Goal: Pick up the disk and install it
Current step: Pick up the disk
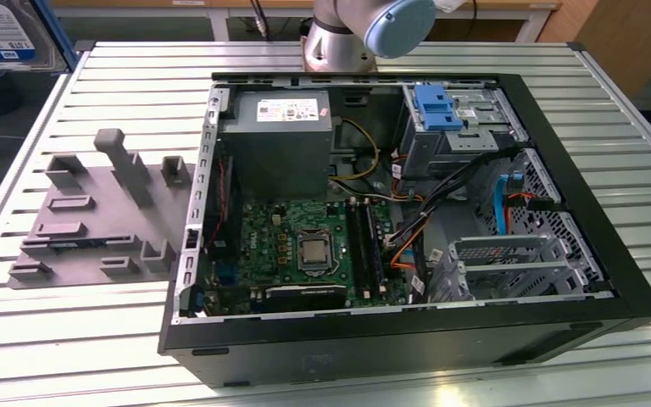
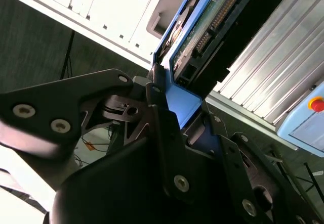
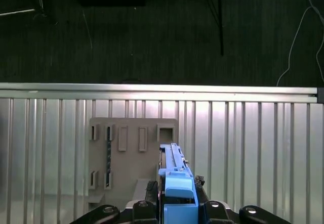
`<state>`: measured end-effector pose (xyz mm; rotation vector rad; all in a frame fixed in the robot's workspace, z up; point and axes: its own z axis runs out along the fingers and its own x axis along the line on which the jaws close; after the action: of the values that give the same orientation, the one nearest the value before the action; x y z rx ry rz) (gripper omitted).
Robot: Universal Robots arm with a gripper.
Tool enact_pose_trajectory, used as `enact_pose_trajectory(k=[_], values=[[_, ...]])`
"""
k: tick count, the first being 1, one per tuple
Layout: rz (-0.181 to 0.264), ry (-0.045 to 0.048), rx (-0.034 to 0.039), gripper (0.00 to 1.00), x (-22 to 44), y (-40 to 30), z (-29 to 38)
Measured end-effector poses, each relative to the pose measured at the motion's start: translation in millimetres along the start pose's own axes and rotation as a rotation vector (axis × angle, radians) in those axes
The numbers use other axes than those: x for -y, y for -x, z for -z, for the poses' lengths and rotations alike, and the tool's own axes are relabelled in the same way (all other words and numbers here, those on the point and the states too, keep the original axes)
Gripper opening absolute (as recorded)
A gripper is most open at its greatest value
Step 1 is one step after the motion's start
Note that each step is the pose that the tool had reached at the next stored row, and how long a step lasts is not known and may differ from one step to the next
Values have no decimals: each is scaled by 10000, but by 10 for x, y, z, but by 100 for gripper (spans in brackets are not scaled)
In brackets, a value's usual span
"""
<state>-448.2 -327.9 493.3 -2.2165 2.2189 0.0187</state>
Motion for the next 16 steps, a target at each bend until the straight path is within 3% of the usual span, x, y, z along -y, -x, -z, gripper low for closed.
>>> enact_pose_trajectory(k=[8,16], values=[[0,2,0,36,14,0,7],[0,1,0,36,72,0,7]])
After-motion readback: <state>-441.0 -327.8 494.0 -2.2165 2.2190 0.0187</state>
